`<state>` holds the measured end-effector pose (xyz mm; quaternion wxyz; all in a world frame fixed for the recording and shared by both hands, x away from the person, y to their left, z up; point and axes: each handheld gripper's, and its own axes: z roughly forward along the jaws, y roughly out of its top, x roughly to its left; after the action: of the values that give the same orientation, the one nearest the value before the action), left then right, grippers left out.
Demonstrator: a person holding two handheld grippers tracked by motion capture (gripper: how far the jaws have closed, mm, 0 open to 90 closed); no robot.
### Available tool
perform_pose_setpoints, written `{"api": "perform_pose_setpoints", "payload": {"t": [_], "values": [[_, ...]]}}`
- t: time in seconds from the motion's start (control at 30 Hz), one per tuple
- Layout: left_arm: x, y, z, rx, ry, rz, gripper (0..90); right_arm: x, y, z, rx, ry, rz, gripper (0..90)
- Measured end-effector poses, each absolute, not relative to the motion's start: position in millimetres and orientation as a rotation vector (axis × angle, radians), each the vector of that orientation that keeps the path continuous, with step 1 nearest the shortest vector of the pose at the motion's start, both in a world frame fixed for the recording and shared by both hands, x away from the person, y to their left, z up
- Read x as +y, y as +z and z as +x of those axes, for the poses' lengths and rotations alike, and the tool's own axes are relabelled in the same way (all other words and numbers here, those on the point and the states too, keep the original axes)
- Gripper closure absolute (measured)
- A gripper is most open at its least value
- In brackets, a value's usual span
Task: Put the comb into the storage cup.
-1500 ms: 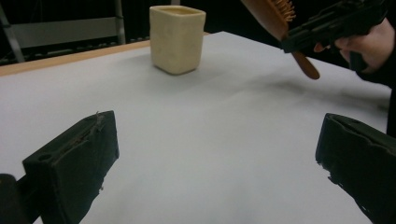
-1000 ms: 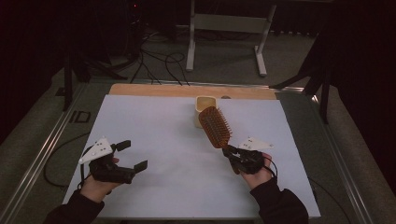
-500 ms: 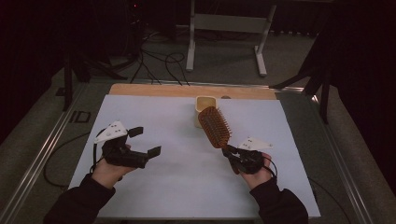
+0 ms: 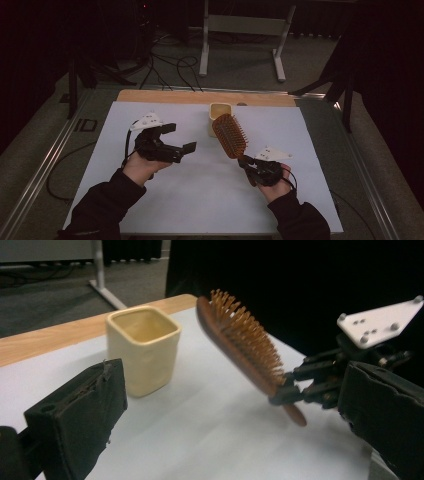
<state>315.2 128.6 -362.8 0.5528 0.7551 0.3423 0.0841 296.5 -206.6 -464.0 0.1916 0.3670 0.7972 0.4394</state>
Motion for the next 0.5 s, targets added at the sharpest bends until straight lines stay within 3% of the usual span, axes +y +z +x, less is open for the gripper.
{"api": "perform_pose_setpoints", "payload": {"t": [0.5], "values": [[91, -360, 344, 0.855, 0.104, 1.741, 0.2, -203, -463, 295, 2.237, 1.234, 1.012, 73.4]]}}
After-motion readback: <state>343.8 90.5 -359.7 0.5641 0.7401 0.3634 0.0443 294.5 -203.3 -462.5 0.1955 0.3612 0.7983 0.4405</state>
